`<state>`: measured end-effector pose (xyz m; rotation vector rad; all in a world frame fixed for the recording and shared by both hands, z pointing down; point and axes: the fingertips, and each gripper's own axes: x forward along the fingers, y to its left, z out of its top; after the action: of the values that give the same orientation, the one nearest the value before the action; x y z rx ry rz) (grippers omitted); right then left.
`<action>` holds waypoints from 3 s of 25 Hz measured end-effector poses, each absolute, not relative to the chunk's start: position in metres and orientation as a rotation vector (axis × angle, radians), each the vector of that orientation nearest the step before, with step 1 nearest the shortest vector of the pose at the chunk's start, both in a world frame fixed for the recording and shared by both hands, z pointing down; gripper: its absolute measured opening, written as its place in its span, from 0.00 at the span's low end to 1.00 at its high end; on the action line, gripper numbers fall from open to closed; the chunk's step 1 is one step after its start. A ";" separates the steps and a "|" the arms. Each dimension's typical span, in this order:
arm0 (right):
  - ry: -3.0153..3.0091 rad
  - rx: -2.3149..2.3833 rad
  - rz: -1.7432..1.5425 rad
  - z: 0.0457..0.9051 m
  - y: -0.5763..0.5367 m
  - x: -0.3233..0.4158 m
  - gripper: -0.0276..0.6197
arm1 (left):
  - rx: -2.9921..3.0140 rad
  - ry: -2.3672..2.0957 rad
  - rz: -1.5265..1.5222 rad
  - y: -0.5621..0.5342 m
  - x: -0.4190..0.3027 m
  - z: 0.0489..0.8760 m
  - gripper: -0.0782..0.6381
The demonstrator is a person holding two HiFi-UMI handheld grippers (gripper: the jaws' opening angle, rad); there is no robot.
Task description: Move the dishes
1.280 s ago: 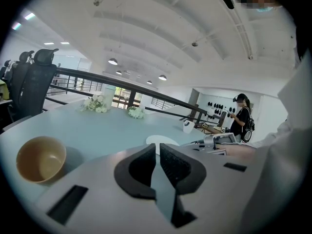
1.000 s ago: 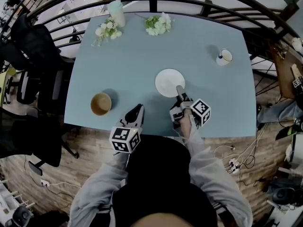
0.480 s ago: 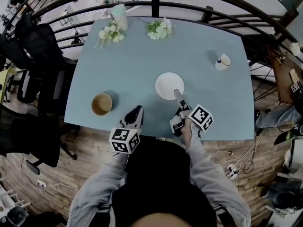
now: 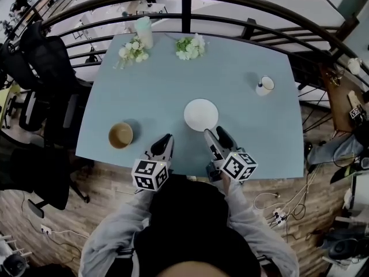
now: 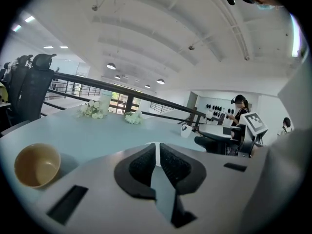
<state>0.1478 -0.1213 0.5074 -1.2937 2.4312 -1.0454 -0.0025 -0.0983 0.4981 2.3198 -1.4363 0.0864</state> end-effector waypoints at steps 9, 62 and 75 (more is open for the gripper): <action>2.257 -1.515 -1.153 0.540 -0.100 0.155 0.16 | 2.305 -1.445 0.114 -0.094 -0.009 0.502 0.16; 2.606 -1.599 -1.458 0.614 -0.113 -0.161 0.09 | 1.999 -1.634 0.074 -0.094 -0.349 0.545 0.16; 2.462 -1.723 -1.428 0.601 -0.132 -0.114 0.09 | 2.102 -1.534 0.097 -0.118 -0.307 0.538 0.16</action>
<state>-0.1137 -0.1322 0.6014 -1.7231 2.4624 -1.4280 -0.3068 -0.1179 0.5381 2.1019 -1.5338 0.0971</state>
